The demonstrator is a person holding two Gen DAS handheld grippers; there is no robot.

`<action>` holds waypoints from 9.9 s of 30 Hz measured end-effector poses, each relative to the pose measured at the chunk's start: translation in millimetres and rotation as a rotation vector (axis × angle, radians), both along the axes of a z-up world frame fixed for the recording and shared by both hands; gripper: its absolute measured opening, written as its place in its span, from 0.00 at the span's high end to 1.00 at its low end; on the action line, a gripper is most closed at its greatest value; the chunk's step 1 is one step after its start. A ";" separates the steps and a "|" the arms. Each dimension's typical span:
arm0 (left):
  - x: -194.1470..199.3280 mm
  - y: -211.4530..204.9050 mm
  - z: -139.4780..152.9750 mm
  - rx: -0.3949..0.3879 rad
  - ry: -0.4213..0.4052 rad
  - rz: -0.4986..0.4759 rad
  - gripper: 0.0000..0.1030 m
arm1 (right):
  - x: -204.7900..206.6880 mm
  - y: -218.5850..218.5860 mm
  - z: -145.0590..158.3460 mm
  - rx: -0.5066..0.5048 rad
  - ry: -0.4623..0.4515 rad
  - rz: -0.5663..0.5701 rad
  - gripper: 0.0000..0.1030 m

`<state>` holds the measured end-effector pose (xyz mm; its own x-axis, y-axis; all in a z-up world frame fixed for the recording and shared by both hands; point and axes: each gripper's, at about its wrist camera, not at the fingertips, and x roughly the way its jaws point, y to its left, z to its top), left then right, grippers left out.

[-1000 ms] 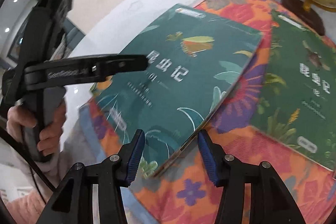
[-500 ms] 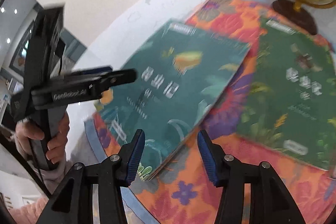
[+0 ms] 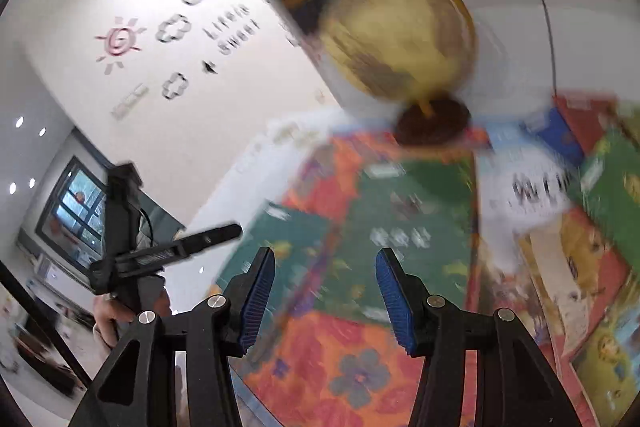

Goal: Organize books

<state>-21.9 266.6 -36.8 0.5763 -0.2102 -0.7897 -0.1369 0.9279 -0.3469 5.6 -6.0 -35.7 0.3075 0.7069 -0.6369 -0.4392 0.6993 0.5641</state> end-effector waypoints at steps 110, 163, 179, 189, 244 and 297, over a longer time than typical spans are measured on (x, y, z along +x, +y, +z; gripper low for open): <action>54.7 -56.7 -72.3 -0.061 0.210 -0.231 0.19 | 56.9 -14.5 -112.7 -0.002 0.170 0.030 0.48; 39.8 -43.0 -61.0 -0.060 0.213 -0.305 0.21 | 34.9 -9.2 -134.8 0.208 0.353 0.027 0.44; 39.5 -46.2 -57.6 -0.173 0.194 -0.314 0.22 | 19.6 2.0 -94.5 0.106 0.190 -0.022 0.90; 19.4 -25.1 -11.9 -0.159 0.081 -0.275 0.22 | 7.6 21.2 -65.7 0.131 0.127 0.006 0.90; -31.5 111.9 -70.6 0.040 0.214 -0.003 0.22 | 17.6 180.1 -85.8 -0.156 0.184 0.085 0.66; 123.8 -345.6 -42.9 -0.129 0.143 -0.362 0.20 | 127.2 -340.7 -63.1 -0.204 0.078 -0.583 0.53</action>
<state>101.9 -79.0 -79.6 0.3333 -0.4818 -0.8105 0.1347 0.8751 -0.4648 132.8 -346.7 -98.8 0.5532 0.2988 -0.7776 0.0845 0.9085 0.4092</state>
